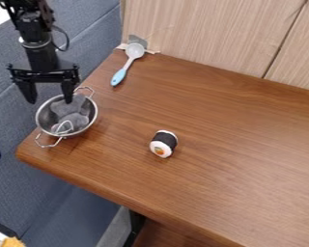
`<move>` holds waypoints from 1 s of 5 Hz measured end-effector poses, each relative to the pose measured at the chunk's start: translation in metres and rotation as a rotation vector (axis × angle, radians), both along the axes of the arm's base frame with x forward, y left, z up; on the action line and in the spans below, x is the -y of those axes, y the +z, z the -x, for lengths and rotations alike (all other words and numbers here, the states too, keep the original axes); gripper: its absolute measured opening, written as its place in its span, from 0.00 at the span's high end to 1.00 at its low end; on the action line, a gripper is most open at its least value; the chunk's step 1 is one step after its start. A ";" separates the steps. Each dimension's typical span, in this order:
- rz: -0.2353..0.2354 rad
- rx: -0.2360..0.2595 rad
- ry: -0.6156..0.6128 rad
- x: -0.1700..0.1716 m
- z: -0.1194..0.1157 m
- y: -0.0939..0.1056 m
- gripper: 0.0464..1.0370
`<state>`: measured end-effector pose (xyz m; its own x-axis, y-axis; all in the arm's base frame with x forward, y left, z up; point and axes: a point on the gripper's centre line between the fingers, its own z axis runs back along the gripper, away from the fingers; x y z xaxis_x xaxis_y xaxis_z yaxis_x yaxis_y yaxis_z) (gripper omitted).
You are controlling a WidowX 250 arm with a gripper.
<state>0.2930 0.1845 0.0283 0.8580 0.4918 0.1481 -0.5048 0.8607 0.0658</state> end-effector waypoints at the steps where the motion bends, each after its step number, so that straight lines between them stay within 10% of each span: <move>1: 0.019 0.007 -0.035 0.008 -0.001 -0.004 0.04; 5: 0.041 -0.041 -0.058 0.014 -0.004 -0.022 0.04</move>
<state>0.2970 0.1700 0.0068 0.8899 0.4465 0.0929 -0.4520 0.8907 0.0490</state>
